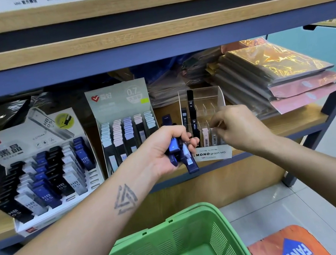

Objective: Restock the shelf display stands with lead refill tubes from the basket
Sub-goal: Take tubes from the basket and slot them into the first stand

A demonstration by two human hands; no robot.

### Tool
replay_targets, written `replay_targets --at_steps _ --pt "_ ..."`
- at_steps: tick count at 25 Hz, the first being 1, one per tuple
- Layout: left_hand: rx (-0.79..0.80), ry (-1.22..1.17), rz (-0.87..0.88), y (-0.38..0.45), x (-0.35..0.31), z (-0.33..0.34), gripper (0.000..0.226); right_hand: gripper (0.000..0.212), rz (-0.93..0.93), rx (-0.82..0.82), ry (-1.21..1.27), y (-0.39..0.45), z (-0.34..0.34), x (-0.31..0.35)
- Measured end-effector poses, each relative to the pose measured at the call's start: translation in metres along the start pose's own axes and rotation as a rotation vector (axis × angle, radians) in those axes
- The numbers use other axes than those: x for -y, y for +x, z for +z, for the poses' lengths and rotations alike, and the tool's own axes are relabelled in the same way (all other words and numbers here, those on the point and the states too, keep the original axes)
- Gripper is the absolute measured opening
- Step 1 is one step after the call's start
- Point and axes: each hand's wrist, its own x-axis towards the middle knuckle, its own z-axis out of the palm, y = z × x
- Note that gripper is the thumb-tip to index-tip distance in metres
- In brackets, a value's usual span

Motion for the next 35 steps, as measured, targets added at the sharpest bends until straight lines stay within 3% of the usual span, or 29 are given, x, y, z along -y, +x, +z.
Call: replay_targets --at_steps 4,9,13,18,22,31,35 --pt "-0.032 0.000 0.042 0.003 0.001 0.000 0.018 0.010 0.211 0.254 0.763 -0.004 -0.024 0.033" --pt "0.009 0.019 0.010 0.004 0.001 0.000 0.019 0.052 0.007 0.419 0.635 -0.006 -0.022 0.044" --pt "0.061 0.021 -0.024 0.000 0.003 0.002 0.022 0.028 -0.028 0.527 0.661 -0.004 -0.027 0.043" --pt "0.063 -0.026 -0.008 -0.005 -0.001 0.003 0.016 0.066 0.189 0.392 0.768 -0.003 -0.022 0.032" --pt "0.068 -0.025 -0.024 -0.003 0.001 0.002 0.008 0.073 0.238 0.309 0.950 0.001 -0.023 0.025" --pt "0.018 0.105 0.054 0.006 0.004 0.005 0.007 0.073 0.239 0.436 1.200 0.002 -0.018 0.010" --pt "-0.004 0.177 0.118 0.003 0.005 0.008 0.015 0.047 0.279 0.417 1.252 0.004 -0.021 0.010"
